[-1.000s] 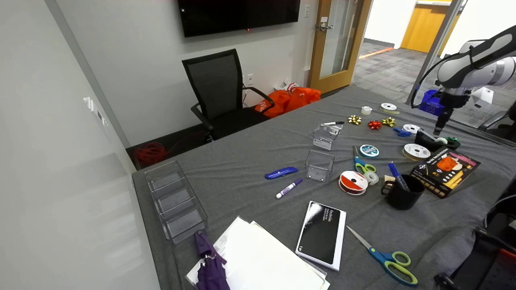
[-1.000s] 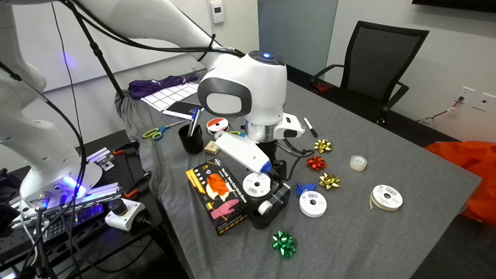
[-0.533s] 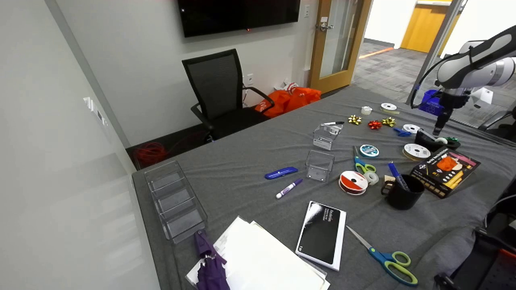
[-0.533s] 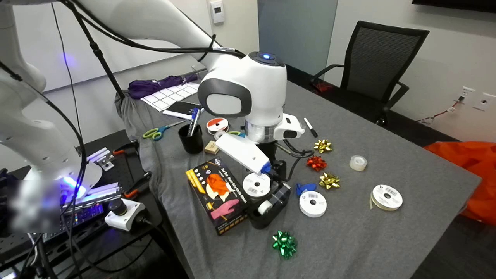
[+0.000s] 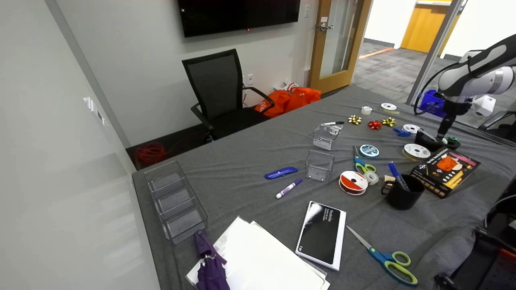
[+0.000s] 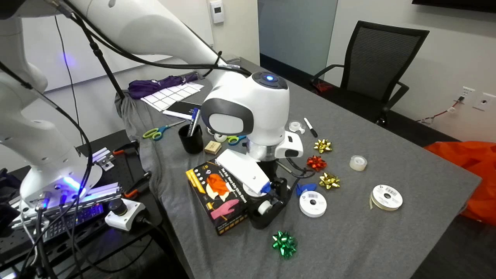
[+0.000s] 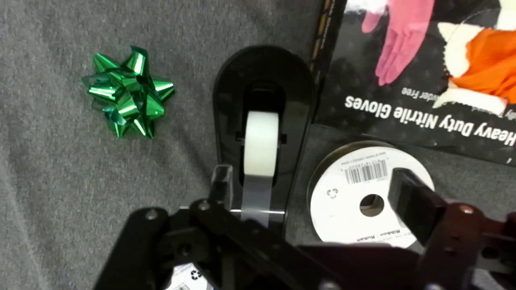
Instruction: Move the black object to the left
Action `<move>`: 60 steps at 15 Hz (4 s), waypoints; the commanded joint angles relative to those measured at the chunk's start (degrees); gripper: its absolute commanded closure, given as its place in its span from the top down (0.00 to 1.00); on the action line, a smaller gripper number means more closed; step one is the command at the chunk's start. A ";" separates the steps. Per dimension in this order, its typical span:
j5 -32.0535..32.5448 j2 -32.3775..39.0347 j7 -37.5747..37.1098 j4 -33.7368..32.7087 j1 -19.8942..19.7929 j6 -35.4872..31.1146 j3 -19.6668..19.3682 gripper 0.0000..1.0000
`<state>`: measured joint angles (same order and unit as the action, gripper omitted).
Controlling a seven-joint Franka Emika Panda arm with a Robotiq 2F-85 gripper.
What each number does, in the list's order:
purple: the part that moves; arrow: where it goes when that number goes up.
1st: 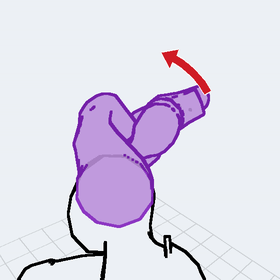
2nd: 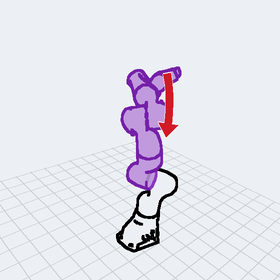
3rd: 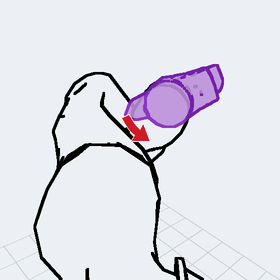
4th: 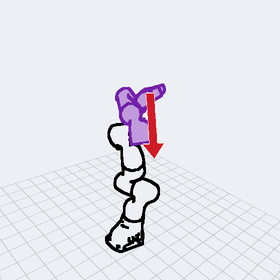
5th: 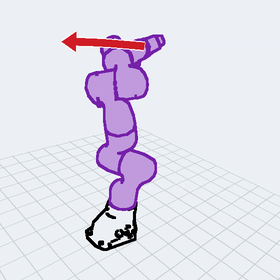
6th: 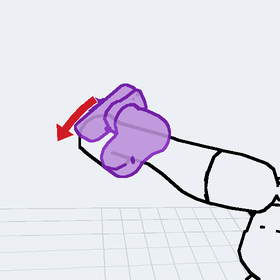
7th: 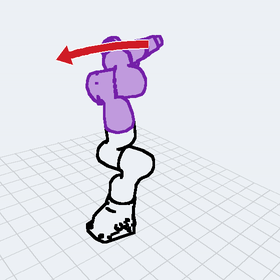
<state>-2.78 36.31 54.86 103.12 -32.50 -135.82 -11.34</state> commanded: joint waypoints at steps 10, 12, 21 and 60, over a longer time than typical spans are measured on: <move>1.77 9.21 -0.48 -6.07 -2.52 -6.69 0.90 0.68; 1.89 9.88 -0.98 -6.75 -2.60 -6.79 0.89 0.53; 0.90 8.22 -0.30 -7.18 -3.76 -4.24 2.38 0.38; -5.45 14.83 -51.88 -22.50 9.40 1.30 4.74 1.00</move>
<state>-7.81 52.76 0.78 79.72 -22.34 -133.09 -6.52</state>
